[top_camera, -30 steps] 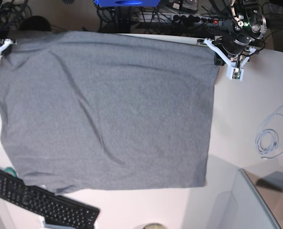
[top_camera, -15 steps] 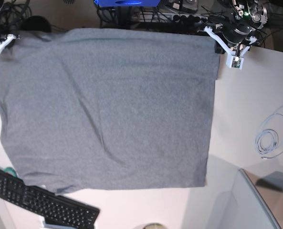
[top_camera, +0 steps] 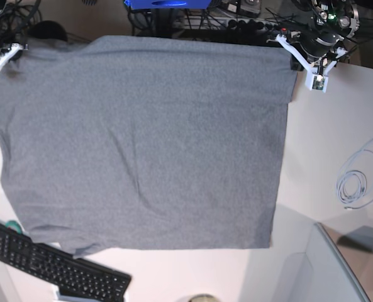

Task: Layout the t-shirt on the table in an organized manner, then fold the t-shirt properly
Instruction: 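Pull the held shirt edge outward with both grippers, then regrasp the shirt edge with both grippers and smooth it flat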

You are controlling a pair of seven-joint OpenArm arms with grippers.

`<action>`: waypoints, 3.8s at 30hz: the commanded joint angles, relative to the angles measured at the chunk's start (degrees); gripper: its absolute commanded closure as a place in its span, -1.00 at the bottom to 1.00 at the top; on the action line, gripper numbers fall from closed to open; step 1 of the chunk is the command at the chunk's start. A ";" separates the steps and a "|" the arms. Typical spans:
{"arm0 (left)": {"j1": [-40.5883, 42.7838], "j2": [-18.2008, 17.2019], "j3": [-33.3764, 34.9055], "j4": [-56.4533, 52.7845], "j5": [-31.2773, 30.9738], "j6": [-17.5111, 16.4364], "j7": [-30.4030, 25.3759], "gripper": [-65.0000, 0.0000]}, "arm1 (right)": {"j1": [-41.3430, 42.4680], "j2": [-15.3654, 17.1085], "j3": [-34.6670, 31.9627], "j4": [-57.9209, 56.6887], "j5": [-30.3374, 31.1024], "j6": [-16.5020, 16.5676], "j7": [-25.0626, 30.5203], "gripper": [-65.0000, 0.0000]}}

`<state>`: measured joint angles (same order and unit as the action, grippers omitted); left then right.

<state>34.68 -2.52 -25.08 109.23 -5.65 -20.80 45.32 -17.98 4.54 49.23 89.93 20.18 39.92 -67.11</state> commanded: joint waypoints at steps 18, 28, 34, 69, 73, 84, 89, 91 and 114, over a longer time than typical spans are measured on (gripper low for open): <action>4.75 0.46 -0.90 0.35 -0.55 0.45 -0.88 1.00 | -0.26 0.87 0.22 1.28 0.34 0.08 -0.18 0.99; 4.23 0.72 -0.99 0.53 -7.93 0.62 -0.88 1.00 | -0.26 0.78 0.22 5.06 0.61 0.08 -1.77 0.99; 3.35 0.81 -0.99 0.62 -10.57 0.71 -0.88 1.00 | 1.49 0.78 0.31 5.06 0.61 0.08 -4.05 0.99; 0.53 0.55 -3.27 3.52 -10.66 0.45 5.98 1.00 | 5.98 0.96 0.13 0.05 0.17 0.08 -6.51 0.99; -0.79 0.55 -1.95 3.52 -10.66 0.45 5.98 1.00 | 6.50 0.96 0.13 0.05 0.17 0.08 -6.51 0.99; -11.34 0.72 -1.86 2.90 -10.66 0.45 11.51 1.00 | 9.67 1.14 0.04 -0.04 0.17 -1.55 -6.08 0.99; -14.85 0.72 -1.86 1.85 -10.31 0.62 11.51 1.00 | 13.10 2.01 -1.98 -2.15 0.25 -3.04 -5.99 0.99; -16.26 0.72 -1.86 0.53 -10.22 0.62 11.51 1.00 | 14.59 2.45 -2.68 -4.17 0.25 -3.13 -5.99 0.99; -25.67 0.55 -2.66 -13.80 -10.22 0.80 10.90 1.00 | 24.97 8.43 -3.30 -21.40 0.17 -6.30 1.66 0.99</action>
<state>9.56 -1.45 -27.57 94.43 -15.27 -19.88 57.21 5.93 11.66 45.84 67.55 19.51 33.78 -66.28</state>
